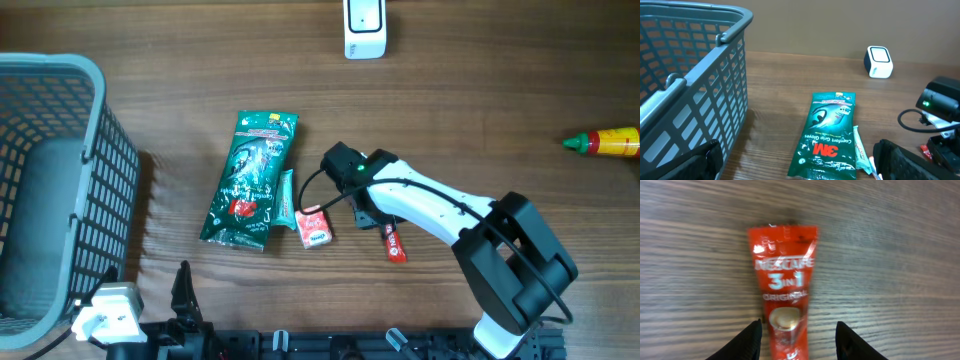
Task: Scan the item barcode
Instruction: 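Grasp the red Nescafe stick with the right gripper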
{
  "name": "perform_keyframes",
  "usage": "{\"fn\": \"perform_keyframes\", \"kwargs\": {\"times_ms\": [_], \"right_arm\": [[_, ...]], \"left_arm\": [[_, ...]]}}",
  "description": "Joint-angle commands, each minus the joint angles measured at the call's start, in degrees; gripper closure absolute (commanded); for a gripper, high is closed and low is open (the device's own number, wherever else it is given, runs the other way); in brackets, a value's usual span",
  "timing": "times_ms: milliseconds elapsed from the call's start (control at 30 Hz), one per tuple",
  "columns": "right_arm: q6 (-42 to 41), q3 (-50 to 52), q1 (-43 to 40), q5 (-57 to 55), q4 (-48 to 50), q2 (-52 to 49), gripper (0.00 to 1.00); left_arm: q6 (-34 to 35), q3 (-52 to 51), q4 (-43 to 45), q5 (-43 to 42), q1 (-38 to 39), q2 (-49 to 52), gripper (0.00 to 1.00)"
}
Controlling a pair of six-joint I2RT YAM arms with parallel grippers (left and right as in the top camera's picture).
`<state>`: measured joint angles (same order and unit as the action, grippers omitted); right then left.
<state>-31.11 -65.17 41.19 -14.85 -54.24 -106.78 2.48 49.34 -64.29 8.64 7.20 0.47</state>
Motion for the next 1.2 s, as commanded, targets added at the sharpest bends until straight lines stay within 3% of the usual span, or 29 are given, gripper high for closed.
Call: {"fn": "perform_keyframes", "kwargs": {"times_ms": [0, 133, 300, 433, 533, 567, 633, 667, 800, 867, 933, 967, 1067, 1100, 1167], "right_arm": [[3.98, -1.57, 0.09, 7.13, -3.1, -0.96, 0.56], [3.67, 0.46, 0.07, 9.18, -4.66, -0.96, 0.58], [3.76, 7.28, 0.07, 7.17, 4.33, -1.03, 0.55], [2.34, 7.72, 0.04, 3.5, 4.15, -1.03, 0.79], [-2.49, 7.72, 0.09, 4.37, 0.17, -1.03, 0.79], [-4.0, 7.72, 0.07, 4.17, -0.9, -1.03, 0.73], [-3.98, 7.72, 0.09, 4.15, -0.85, -1.01, 0.69], [-3.67, 7.72, 0.09, 4.15, -0.61, -1.01, 0.0], [-3.52, 7.72, 0.09, 3.63, 0.04, -1.01, 0.0], [-0.68, 7.72, 0.09, 8.66, 1.88, -1.01, 0.0], [-1.57, 8.04, 0.09, 11.5, 1.97, -1.01, 0.35], [-3.23, 8.52, 0.09, 11.47, 1.97, -1.01, 0.44], [-6.58, 11.78, 0.09, 11.02, 3.39, -1.01, 0.42], [-6.54, 13.14, 0.07, 10.84, 4.81, -1.03, 0.34], [-6.38, 13.49, 0.04, 10.32, 5.38, -1.03, 0.31]], "left_arm": [[0.15, 0.04, 0.13, -0.26, -0.31, -0.2, 0.0], [0.15, 0.04, 0.11, -0.26, -0.31, -0.2, 0.0], [0.15, 0.04, 0.13, -0.26, -0.31, -0.2, 0.0], [0.15, 0.04, 0.13, -0.26, -0.31, -0.2, 0.0], [0.15, 0.04, 0.13, -0.26, -0.31, -0.2, 0.0], [0.15, 0.04, 0.13, -0.26, -0.31, -0.2, 0.0], [0.15, 0.04, 0.13, -0.26, -0.31, -0.2, 0.0], [0.15, 0.04, 0.13, -0.26, -0.31, -0.2, 0.0], [0.15, 0.04, 0.13, -0.26, -0.31, -0.2, 0.0], [0.15, 0.04, 0.13, -0.26, -0.31, -0.2, 0.0], [0.15, 0.04, 0.13, -0.26, -0.31, -0.2, 0.0], [0.15, 0.04, 0.13, -0.26, -0.31, -0.2, 0.0], [0.15, 0.04, 0.13, -0.26, -0.31, -0.2, 0.0], [0.15, 0.04, 0.13, -0.26, -0.31, -0.2, 0.0], [0.15, 0.04, 0.13, -0.26, -0.31, -0.2, 0.0]]}}
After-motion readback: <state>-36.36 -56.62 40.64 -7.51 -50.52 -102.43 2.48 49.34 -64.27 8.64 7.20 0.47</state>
